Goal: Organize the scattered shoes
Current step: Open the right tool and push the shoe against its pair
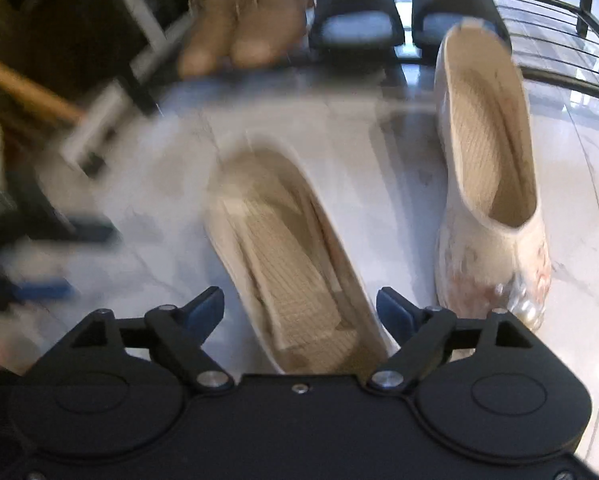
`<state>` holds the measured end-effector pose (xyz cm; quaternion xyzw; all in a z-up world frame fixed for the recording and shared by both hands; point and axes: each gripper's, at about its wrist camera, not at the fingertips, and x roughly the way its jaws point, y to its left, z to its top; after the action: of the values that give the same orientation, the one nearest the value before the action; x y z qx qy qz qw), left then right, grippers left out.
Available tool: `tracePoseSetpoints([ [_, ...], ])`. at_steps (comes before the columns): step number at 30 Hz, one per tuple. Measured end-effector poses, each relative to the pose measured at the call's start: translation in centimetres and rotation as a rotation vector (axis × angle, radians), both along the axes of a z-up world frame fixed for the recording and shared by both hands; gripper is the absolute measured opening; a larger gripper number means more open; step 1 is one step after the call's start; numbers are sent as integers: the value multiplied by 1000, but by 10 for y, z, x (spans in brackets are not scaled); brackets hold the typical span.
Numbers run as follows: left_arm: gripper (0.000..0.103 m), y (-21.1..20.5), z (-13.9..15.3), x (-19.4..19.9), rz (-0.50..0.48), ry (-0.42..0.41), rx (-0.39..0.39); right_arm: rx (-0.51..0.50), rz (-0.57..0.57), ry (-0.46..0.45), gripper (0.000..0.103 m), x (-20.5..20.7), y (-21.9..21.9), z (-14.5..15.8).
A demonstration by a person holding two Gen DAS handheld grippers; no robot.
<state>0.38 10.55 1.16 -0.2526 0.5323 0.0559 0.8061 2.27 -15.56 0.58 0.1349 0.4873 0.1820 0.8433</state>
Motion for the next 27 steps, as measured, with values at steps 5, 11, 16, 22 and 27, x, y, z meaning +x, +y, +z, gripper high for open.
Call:
tracePoseSetpoints([
  [5,102,-1,0,0,-11,2,-2,-174,218,51,102,-18,7,-8],
  [11,102,1,-1,-1,2,6,-10,-418,391,112,102,-26,44,-52],
  [16,102,-1,-1,-1,-4,6,-13,-448,350,108,88,-18,48,-64],
  [22,102,1,1,-2,4,5,-17,-348,290,126,87,-14,44,-54],
  [27,102,0,2,-2,0,8,-9,-260,169,56,87,-5,42,-38],
])
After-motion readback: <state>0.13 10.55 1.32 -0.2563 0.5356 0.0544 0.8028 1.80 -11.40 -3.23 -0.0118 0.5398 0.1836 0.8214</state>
